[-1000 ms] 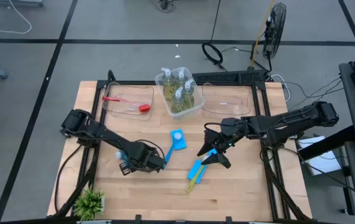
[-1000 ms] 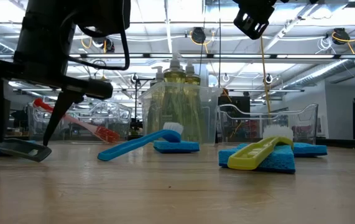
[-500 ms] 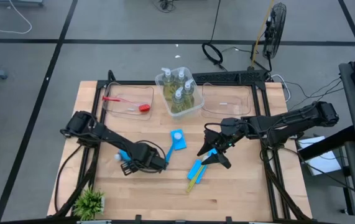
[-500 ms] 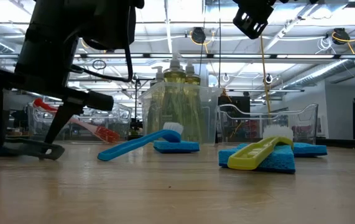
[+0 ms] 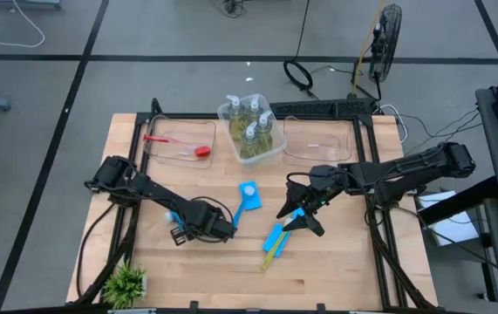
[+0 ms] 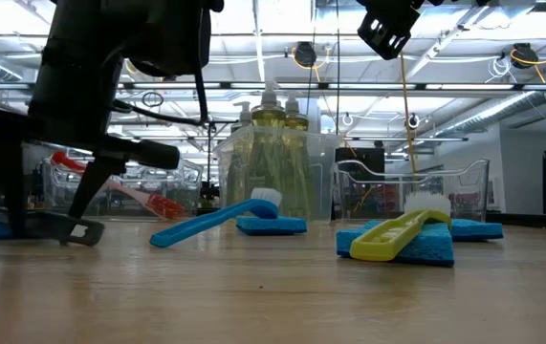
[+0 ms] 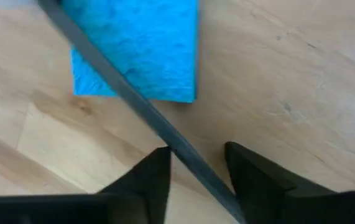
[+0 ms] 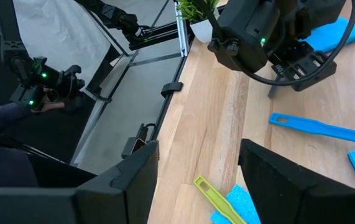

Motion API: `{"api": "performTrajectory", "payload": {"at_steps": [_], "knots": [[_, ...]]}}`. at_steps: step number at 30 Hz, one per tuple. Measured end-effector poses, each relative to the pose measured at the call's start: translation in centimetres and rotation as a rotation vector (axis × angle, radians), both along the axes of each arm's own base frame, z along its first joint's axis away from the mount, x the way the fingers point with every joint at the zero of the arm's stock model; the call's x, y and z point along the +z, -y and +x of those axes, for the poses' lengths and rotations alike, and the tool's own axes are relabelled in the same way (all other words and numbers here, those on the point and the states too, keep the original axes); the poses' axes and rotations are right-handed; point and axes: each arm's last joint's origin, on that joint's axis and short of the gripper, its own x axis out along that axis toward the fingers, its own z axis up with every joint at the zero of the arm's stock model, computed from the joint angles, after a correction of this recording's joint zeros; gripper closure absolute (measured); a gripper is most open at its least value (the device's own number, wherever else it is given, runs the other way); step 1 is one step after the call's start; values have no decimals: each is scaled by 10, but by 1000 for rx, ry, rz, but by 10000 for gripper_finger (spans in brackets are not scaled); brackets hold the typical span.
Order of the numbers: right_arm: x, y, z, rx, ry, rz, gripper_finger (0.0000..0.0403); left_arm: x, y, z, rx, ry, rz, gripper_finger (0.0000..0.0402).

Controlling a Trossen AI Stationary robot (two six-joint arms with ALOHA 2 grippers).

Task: Pick & Place Kitchen Sink Supplies
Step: Put the black cleaning brush into the left transparent bin

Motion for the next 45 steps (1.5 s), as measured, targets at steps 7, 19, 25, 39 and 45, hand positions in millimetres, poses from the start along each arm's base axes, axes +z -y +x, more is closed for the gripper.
{"api": "performTrajectory", "payload": {"at_steps": [7, 19, 25, 39, 45], "knots": [[0, 0, 0, 0, 0, 0, 193, 0, -1, 1, -2, 7, 11, 363], [0, 0, 0, 1, 2, -3, 193, 6, 1, 2, -7, -11, 31, 376], [0, 0, 0, 11, 12, -19, 193, 25, 1, 3, -20, -92, 82, 380], [0, 0, 0, 16, 16, -25, 193, 94, 5, 12, -61, -138, 190, 382], [0, 0, 0, 16, 16, -25, 193, 111, 4, 15, -90, -63, 250, 382]]}}
